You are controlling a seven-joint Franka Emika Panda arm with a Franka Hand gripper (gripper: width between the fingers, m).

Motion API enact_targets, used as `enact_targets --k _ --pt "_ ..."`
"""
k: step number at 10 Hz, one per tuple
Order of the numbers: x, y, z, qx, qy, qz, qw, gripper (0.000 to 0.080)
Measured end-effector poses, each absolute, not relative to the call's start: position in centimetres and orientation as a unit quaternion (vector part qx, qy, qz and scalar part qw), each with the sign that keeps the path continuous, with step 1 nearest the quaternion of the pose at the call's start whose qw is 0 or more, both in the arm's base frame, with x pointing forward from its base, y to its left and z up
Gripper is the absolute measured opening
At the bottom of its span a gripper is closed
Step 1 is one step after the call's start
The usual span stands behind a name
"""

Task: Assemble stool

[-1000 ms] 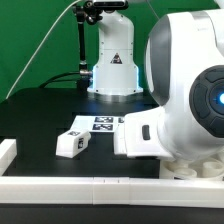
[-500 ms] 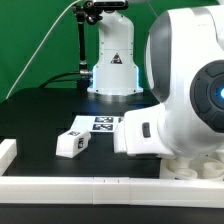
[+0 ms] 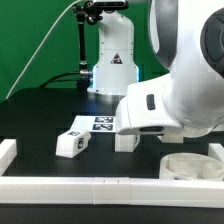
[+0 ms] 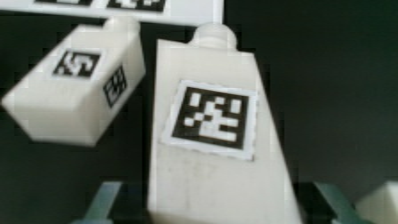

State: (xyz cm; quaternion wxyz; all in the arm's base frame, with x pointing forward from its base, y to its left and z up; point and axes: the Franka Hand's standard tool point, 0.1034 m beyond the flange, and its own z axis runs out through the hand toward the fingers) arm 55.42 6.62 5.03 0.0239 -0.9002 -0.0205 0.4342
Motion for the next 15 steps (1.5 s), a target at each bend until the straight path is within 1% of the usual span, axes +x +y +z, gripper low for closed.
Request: enact_targets --k 2,3,4,5,6,7,8,10,11,13,14,15 --pt "56.2 5.9 4.0 -0.912 -0.011 0.410 0.025 0.0327" --pt "57.3 6.0 5.0 -0.924 -0.011 0.381 0.026 0.0327" --pt "58.1 6.1 6.9 -0.945 -0.010 0.327 0.027 0.0327" --pt "58.0 6.2 8.3 -0.953 -0.004 0.301 0.024 0.0327" --pt "58.7 6.4 9.4 -0.964 0.000 0.264 0.024 0.0327" --pt "59.7 6.5 8.6 -0.981 0.001 0.194 0.026 0.0327" --pt "59.5 6.4 8.5 -0.986 0.002 0.163 0.026 0.0327" --pt "60.3 6.5 8.6 -0.996 0.003 0.081 0.028 0.0327" --pt "60.6 6.8 9.9 -0.998 0.003 0.050 0.028 0.0327" --pt "61.2 6.9 13.3 -0.999 0.001 0.012 0.030 0.0327" --pt "62.1 7.2 14.4 -0.998 0.002 -0.055 0.032 0.0327" --pt "61.9 7.2 14.2 -0.995 0.001 -0.089 0.033 0.0327"
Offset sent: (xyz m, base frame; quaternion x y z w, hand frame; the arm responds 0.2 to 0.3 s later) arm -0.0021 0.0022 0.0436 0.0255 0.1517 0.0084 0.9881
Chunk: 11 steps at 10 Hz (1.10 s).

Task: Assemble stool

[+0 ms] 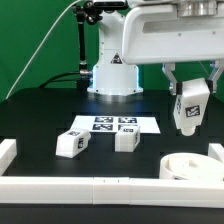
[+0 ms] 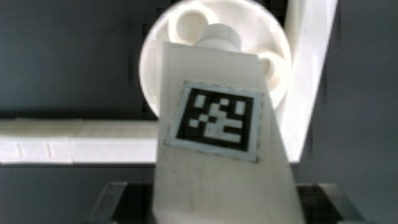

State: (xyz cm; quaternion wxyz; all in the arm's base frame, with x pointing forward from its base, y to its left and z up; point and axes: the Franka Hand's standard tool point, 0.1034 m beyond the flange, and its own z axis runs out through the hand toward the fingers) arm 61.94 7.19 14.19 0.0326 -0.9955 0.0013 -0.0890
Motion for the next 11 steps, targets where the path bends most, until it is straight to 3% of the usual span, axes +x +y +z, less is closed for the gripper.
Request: enact_targets --k 3,5,8,11 --pt "62.6 7.4 14.0 -0.978 0.000 -0.206 0.036 0.0327" --pt "63.7 7.8 14.2 -0.975 -0.074 -0.207 0.021 0.0327" --pt "63.6 7.8 13.9 -0.976 -0.069 -0.207 0.023 0.0327" --pt "64.7 7.4 13.3 -0.964 -0.150 -0.219 -0.003 0.0327"
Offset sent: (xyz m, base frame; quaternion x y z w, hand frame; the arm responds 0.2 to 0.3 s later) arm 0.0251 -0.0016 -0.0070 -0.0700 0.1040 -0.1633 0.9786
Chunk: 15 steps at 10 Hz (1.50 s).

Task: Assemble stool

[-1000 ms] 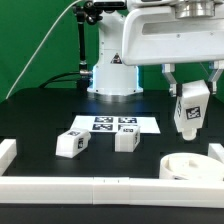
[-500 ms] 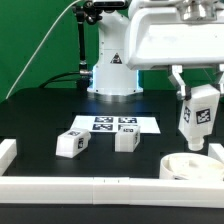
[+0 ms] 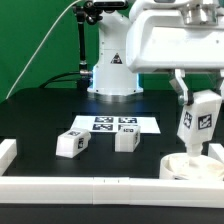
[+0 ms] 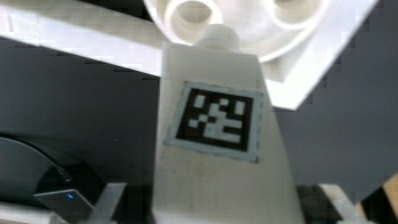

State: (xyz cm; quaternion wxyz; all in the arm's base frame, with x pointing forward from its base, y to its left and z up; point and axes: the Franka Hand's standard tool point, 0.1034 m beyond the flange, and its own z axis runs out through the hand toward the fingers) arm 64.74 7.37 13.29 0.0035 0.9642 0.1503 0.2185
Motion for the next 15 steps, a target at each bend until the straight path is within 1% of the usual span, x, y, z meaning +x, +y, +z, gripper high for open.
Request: enact_targets --k 2,4,5,6,7,10,13,15 --pt "65.5 7.0 13.7 0.960 0.179 0.216 0.011 0.0327" --pt "65.4 7.2 13.5 0.960 0.177 0.215 0.009 0.0327" --pt "65.4 7.3 13.3 0.959 0.183 0.217 0.011 0.0327" --pt "65.6 8.1 12.7 0.950 0.204 0.235 0.016 0.0327" --pt "65.4 8.4 12.3 0.951 0.206 0.232 0.015 0.0327" --pt "65.4 7.9 12.0 0.951 0.207 0.230 0.017 0.0327" --pt "64.8 7.4 11.4 0.953 0.204 0.224 0.017 0.0327" --pt "64.7 7.3 11.3 0.953 0.203 0.224 0.017 0.0327"
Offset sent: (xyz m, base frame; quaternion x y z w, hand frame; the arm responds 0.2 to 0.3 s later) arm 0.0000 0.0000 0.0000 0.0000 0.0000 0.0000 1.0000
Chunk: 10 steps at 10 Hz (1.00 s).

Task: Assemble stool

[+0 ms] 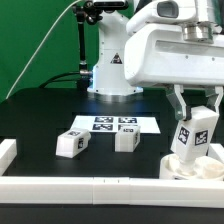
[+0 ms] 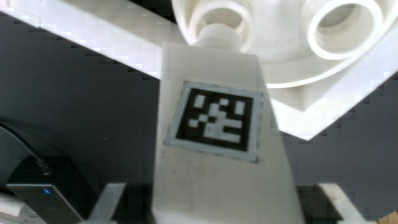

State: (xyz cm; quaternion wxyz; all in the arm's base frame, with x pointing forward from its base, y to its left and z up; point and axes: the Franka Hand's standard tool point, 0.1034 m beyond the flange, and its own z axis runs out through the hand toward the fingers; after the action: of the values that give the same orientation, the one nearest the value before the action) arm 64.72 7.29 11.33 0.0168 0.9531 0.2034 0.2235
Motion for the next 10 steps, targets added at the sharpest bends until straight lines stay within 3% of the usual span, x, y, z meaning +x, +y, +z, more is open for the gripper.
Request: enact_targets --k 10 --pt "63.9 7.4 9.2 0.955 0.205 0.213 0.015 0.0327"
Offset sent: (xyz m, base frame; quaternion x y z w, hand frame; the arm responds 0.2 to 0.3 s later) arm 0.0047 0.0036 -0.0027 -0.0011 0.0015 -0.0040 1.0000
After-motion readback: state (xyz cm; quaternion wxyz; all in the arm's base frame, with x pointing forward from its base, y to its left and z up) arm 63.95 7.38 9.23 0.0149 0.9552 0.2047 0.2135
